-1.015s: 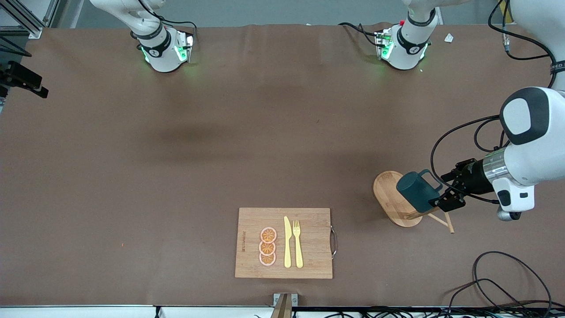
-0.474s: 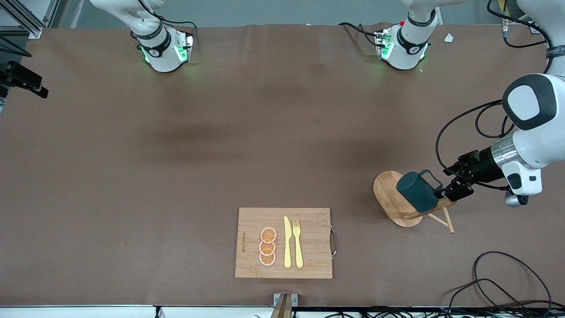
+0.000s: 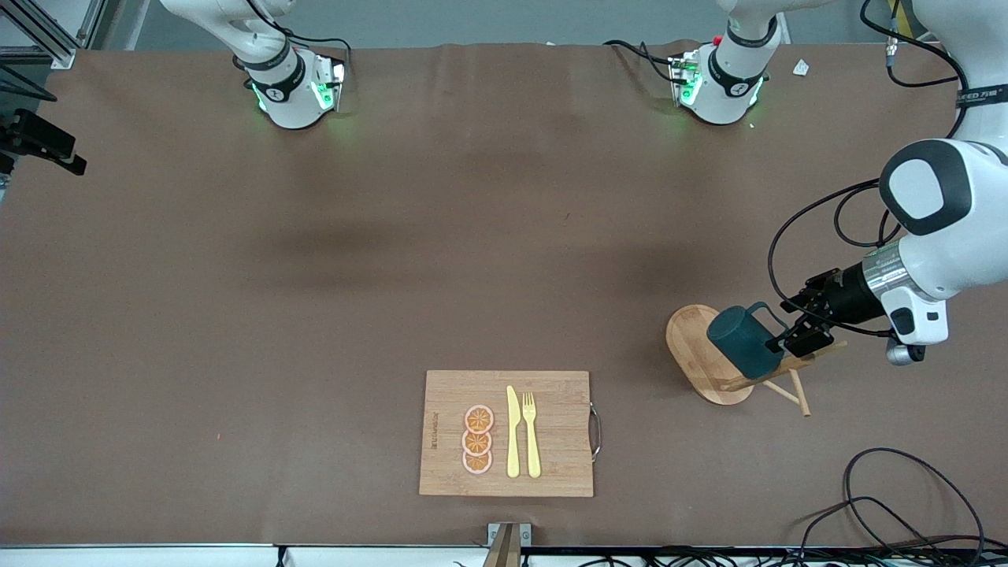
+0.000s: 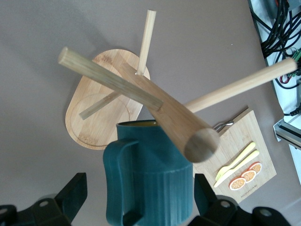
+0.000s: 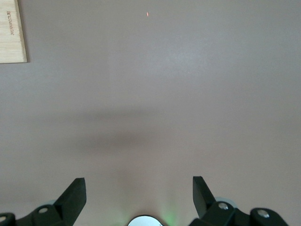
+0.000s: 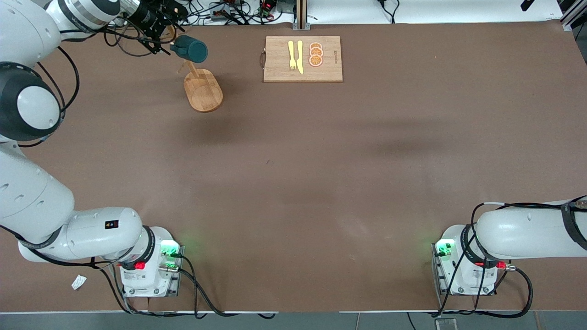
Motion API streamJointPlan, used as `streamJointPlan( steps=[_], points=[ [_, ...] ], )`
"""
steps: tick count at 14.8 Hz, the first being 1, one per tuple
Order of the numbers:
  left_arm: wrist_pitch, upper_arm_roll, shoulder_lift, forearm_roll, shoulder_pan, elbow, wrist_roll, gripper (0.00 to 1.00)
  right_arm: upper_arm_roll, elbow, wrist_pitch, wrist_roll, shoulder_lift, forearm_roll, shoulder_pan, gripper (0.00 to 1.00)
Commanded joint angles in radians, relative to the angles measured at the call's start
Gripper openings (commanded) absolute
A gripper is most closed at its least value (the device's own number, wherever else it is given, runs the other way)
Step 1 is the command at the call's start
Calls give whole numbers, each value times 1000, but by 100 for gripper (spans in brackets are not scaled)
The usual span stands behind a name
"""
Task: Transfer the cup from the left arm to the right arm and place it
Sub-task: 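Close the left gripper on the teal mug's body on the stand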
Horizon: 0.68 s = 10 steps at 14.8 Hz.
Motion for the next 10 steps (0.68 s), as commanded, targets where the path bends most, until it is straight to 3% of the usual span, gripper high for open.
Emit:
streamJointPlan(
  steps=[1,10],
  points=[
    [39,-4,-5,-24,-4,-24,17,100,4,-7,7,-5,-6,-3,-5,100],
    [117,-41,36,-26,-8,-27,17,100,4,-7,9,-5,-5,-3,-8,100]
  ],
)
